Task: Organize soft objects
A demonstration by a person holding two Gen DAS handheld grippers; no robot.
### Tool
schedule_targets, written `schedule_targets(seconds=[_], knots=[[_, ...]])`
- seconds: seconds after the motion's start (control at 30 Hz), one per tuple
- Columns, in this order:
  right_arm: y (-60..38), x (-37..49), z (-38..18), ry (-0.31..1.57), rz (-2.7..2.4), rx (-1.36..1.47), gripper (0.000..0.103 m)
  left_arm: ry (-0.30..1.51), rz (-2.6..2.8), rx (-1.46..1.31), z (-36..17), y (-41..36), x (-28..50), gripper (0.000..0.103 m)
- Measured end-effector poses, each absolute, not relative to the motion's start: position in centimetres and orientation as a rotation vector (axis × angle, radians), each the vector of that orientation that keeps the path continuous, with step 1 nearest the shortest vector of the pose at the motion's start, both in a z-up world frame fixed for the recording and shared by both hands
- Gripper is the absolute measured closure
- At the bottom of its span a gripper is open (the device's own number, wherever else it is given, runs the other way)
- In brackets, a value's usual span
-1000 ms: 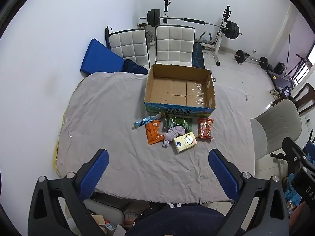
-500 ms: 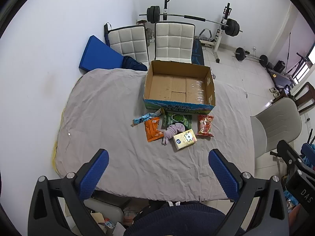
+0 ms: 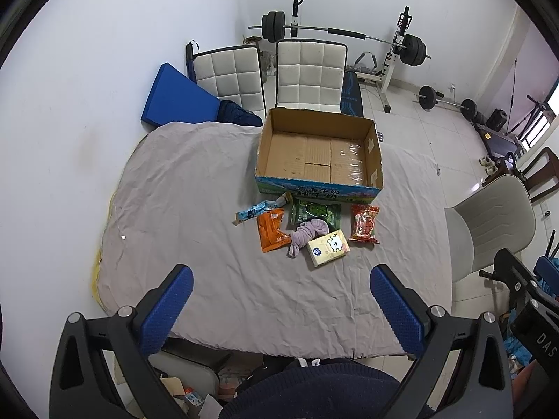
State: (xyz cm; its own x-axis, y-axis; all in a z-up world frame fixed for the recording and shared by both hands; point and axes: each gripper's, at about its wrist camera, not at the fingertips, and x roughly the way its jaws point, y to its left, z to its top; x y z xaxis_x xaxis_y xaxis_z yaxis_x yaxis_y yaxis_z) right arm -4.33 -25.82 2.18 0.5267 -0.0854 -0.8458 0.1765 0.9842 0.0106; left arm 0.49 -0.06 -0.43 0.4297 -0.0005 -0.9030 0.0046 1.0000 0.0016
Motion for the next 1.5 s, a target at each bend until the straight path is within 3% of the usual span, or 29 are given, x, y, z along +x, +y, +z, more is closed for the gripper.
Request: schedule_targets(seconds=[1.5], knots=[[-25.7,-4.7,1.9,0.987,-0.170,0.097,0.000,1.026,0.030,0.062,1.2,-1.5,-0.3,0.000]])
